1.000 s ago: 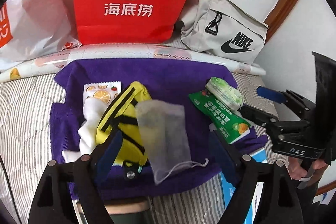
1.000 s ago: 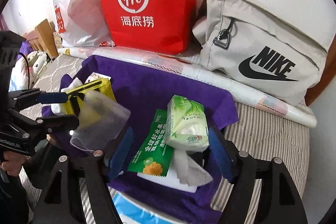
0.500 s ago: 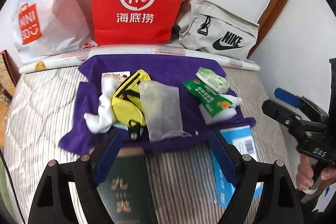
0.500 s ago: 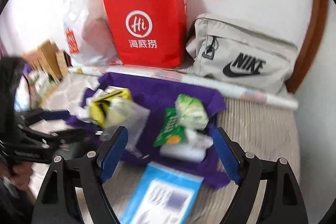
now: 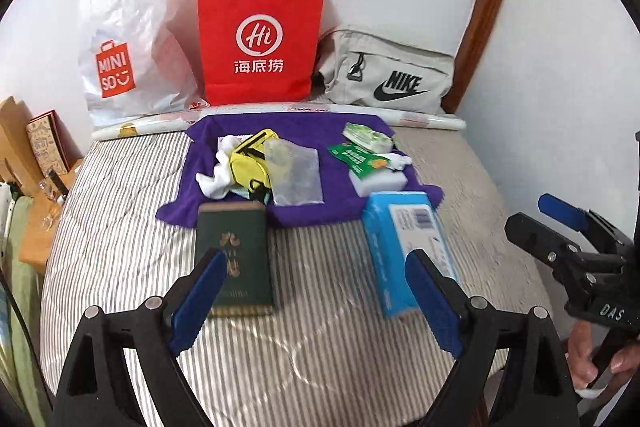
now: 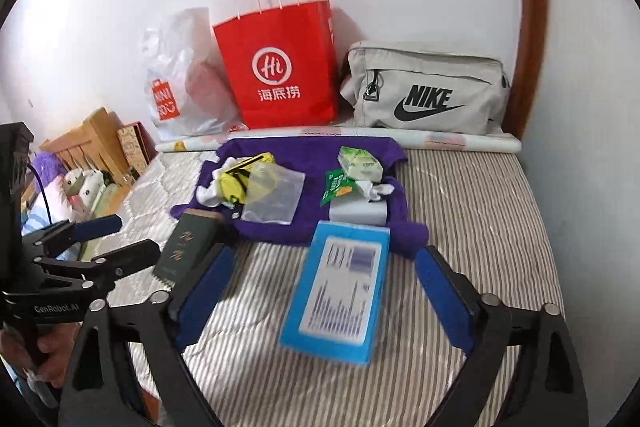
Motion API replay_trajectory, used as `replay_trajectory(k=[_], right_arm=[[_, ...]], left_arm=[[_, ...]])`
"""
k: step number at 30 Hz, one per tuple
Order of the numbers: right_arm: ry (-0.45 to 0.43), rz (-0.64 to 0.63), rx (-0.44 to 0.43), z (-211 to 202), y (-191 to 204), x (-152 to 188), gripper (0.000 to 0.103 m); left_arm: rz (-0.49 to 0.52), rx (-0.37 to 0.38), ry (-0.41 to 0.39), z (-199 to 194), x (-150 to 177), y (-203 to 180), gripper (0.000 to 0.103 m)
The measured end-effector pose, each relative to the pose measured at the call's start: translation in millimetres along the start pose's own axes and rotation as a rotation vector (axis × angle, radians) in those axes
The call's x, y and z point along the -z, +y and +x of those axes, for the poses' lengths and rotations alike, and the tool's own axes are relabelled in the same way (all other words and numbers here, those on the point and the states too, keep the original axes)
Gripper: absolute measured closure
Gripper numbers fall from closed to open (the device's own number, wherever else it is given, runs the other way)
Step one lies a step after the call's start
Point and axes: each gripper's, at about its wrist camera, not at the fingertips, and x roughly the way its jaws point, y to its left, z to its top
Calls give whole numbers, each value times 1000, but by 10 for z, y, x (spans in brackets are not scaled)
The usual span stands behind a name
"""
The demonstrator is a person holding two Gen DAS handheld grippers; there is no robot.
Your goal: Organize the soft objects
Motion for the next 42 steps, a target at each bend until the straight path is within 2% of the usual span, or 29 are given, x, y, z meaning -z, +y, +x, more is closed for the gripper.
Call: replay_trajectory(k=[7,15,21,42], right_arm=[[-46,9,6,-477,121,365,5],[-62,23,34,-790,137,684,4],[-72,18,22,-923,150,842,4],[-96,2,5,-1130,236,950,4]], left_arm=[[17,-47,-78,-505,370,-154,9],[9,-117,-130,-774,639,-205,9],[-17,-76,-122,-849,758,-206,9],[-15,-83,-135,-959,863,-274,9]])
